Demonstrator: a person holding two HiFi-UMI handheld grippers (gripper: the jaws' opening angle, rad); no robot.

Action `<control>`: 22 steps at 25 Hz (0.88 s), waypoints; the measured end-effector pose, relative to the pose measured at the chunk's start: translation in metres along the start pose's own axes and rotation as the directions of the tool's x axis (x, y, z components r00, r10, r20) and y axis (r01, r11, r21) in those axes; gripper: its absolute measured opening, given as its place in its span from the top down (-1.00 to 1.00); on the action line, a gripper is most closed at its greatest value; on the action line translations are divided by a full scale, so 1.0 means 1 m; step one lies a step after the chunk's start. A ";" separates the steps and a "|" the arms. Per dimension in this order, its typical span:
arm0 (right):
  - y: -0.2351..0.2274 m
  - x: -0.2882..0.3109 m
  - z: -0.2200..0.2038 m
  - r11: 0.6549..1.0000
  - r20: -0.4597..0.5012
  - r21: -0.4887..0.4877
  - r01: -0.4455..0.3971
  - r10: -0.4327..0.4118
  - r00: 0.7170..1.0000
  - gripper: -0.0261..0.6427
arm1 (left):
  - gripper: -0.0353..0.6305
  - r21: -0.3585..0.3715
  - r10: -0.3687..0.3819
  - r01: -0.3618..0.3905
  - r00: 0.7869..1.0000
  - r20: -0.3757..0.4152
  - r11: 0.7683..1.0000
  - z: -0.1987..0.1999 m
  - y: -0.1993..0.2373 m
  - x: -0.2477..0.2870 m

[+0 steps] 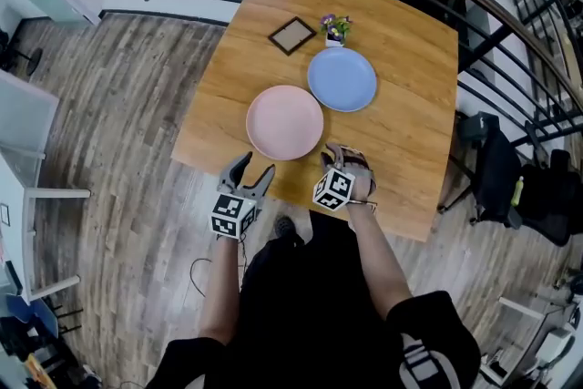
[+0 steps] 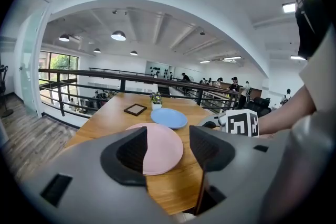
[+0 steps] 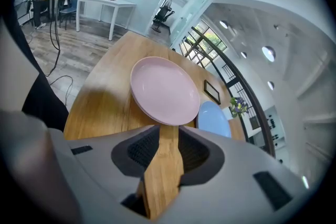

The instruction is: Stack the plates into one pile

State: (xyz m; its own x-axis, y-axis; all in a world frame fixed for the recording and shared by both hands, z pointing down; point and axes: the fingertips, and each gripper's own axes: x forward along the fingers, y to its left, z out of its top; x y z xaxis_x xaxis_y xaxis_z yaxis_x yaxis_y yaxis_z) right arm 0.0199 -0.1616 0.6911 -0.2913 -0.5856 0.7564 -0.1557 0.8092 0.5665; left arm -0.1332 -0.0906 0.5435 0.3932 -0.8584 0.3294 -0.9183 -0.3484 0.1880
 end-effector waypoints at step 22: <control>-0.089 0.061 -0.068 0.999 -0.064 0.049 -0.013 0.016 0.998 0.56 | 0.12 -0.050 -0.031 0.027 0.996 -0.083 0.998 0.006 -0.005 0.101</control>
State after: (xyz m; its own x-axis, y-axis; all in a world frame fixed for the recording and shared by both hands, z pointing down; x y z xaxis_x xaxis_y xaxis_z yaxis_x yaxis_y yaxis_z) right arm 0.0802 -0.2729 0.7089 -0.2325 -0.5741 0.7851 -0.1975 0.8183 0.5399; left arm -0.0887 -0.1778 0.5705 0.4237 -0.8130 0.3995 -0.9040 -0.3518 0.2428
